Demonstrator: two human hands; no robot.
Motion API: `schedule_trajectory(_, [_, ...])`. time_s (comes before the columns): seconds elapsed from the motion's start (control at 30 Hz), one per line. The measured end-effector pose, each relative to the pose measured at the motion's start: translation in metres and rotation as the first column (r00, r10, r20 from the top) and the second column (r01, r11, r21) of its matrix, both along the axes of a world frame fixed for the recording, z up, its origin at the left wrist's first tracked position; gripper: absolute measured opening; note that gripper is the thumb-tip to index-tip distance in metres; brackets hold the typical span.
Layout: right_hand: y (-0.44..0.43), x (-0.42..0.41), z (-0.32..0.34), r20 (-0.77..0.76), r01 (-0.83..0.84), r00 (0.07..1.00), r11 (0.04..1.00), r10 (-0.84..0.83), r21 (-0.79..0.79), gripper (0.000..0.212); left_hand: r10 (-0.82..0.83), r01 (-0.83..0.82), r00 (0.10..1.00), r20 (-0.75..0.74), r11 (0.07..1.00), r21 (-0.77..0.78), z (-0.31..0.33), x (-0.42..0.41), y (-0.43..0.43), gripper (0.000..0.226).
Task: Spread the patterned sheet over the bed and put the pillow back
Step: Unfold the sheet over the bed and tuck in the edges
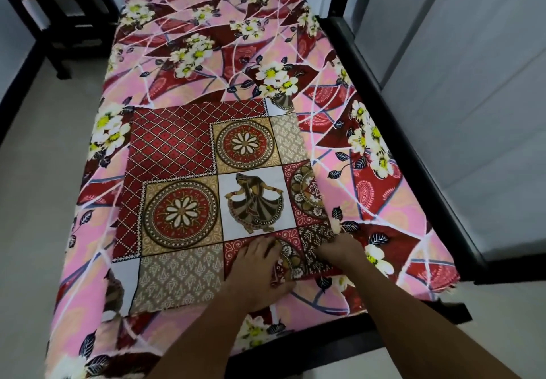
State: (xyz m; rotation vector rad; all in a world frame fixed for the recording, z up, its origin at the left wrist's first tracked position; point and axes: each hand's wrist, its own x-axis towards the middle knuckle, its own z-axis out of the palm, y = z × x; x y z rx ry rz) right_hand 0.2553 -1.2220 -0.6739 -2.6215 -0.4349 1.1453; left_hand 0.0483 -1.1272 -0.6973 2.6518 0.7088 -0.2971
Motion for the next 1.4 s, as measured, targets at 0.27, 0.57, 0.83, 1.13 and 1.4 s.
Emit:
schedule_trajectory(0.27, [0.001, -0.008, 0.007, -0.041, 0.069, 0.997, 0.996, -0.071, -0.05, 0.037, 0.029, -0.032, 0.992, -0.123, 0.999, -0.023, 0.01, 0.03, -0.021, 0.092])
schedule_trajectory(0.57, [0.001, -0.005, -0.001, -0.131, 0.226, 0.97, 0.959, -0.205, 0.172, 0.032, 0.054, -0.048, 0.997, -0.059, 0.995, 0.086, 0.001, 0.019, -0.022, 0.082])
schedule_trajectory(0.83, [-0.015, -0.009, -0.007, 0.146, 0.12, 0.98, 0.986, -0.137, 0.117, 0.027, 0.03, -0.023, 0.994, -0.105, 0.997, 0.07, 0.002, 0.025, -0.015, 0.079])
schedule_trajectory(1.13, [0.015, -0.055, 0.026, 0.274, -0.129, 0.961, 0.81, -0.041, 0.573, 0.013, 0.281, -0.23, 0.933, 0.225, 0.946, -0.23, 0.017, 0.043, -0.028, 0.086])
schedule_trajectory(1.4, [0.043, -0.065, 0.031, 0.069, 0.02, 0.993, 0.701, -0.099, 0.713, 0.019, 0.823, -0.724, 0.447, 0.351, 0.563, -0.398, 0.056, 0.033, 0.032, 0.029])
